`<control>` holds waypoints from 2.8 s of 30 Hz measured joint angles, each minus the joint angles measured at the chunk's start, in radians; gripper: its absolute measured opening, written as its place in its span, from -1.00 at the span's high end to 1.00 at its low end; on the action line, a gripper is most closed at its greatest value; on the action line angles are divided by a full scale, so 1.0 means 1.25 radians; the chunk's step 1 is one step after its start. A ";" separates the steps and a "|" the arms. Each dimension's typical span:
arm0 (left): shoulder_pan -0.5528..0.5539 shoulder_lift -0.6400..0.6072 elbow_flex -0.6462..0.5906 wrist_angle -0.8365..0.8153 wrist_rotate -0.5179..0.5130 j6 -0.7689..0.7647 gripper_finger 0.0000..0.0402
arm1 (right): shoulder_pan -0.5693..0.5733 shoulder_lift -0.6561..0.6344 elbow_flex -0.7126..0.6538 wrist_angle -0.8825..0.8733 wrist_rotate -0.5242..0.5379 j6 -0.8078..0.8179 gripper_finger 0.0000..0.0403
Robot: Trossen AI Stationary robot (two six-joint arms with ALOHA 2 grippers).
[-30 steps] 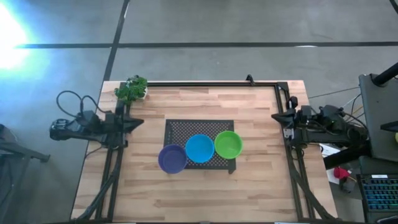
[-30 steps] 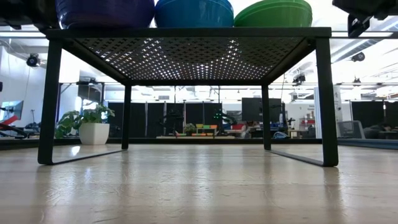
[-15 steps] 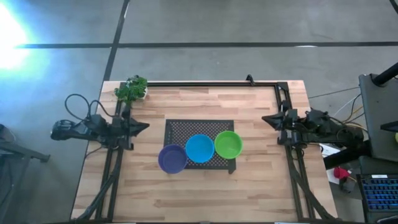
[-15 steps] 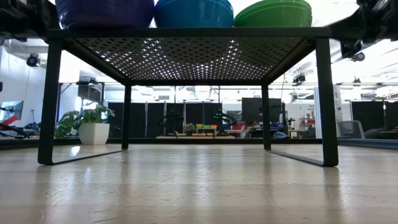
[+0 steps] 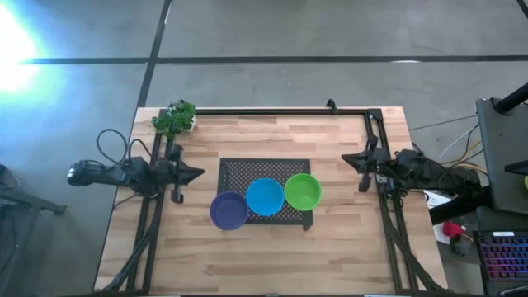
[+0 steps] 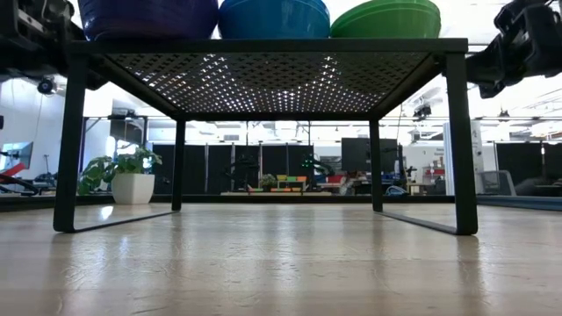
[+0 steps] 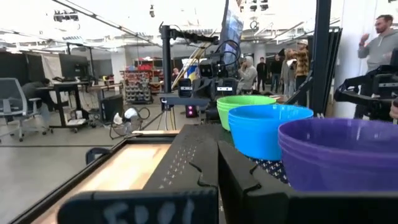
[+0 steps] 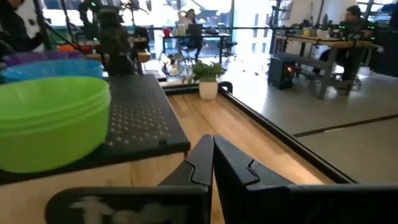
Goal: Pick & Place Mini bowls
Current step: Return to Home Position
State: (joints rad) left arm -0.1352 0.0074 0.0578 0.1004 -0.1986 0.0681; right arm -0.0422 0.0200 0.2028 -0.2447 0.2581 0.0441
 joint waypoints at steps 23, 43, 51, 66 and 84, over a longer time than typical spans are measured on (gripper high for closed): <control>0.000 0.002 -0.040 0.007 -0.002 -0.061 1.00 | 0.000 0.005 -0.143 0.207 -0.029 -0.062 0.96; 0.000 0.006 -0.041 0.007 -0.003 -0.068 1.00 | 0.000 0.045 -0.144 0.200 -0.039 -0.016 0.96; 0.000 0.006 -0.041 0.007 -0.004 -0.068 1.00 | 0.000 0.045 -0.144 0.200 -0.039 -0.015 0.96; 0.000 0.007 -0.041 0.007 -0.004 -0.067 1.00 | 0.000 0.045 -0.144 0.200 -0.038 -0.015 0.96; 0.000 0.007 -0.042 0.007 -0.004 -0.067 1.00 | 0.000 0.045 -0.144 0.200 -0.038 -0.016 0.96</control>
State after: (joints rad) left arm -0.1352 0.0158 0.0059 0.1093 -0.2031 -0.0162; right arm -0.0422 0.0757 0.0232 0.0048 0.2100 0.0239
